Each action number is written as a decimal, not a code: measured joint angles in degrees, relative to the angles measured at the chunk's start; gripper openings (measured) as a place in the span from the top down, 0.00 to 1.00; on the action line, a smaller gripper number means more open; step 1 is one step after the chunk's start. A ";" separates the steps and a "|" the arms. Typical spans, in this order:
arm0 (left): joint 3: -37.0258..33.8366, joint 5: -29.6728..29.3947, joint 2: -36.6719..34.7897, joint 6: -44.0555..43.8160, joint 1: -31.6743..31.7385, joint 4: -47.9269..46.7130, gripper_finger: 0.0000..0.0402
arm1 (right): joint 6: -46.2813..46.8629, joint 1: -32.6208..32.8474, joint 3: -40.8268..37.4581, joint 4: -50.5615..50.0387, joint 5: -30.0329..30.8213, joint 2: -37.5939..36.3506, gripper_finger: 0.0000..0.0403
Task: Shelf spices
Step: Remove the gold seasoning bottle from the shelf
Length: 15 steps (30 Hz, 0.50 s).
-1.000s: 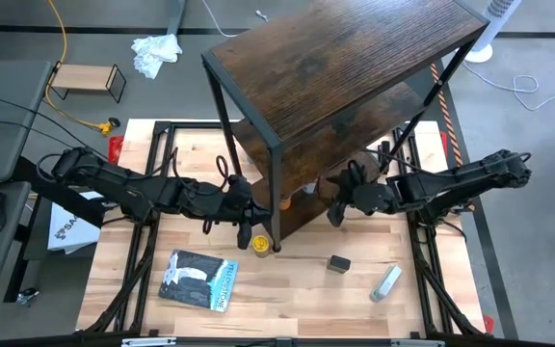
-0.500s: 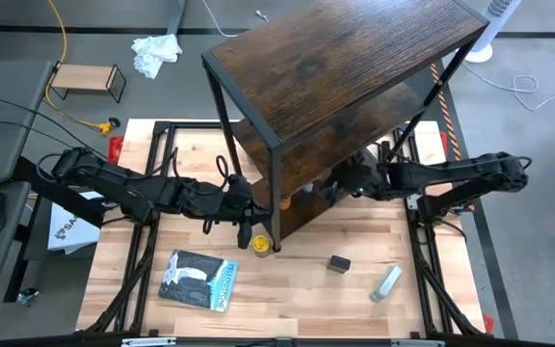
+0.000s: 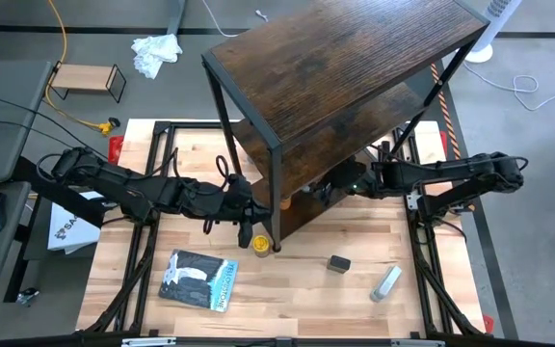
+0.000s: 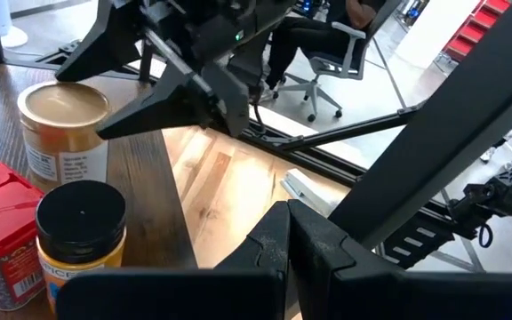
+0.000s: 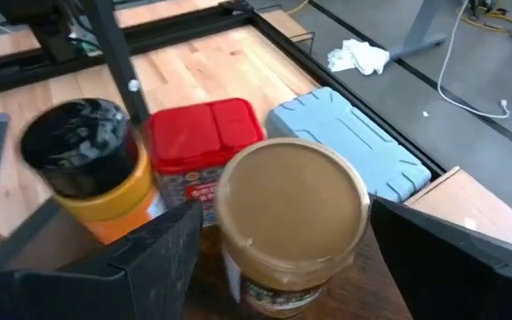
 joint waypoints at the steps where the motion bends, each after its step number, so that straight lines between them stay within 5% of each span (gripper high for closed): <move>1: 0.00 -0.02 0.00 0.00 0.00 -0.03 1.00 | -0.01 -0.42 0.00 0.42 0.02 0.38 0.20; 15: 0.00 -0.04 0.00 -0.04 0.00 0.00 1.00 | -0.03 -2.98 -0.04 5.86 -6.61 6.85 0.20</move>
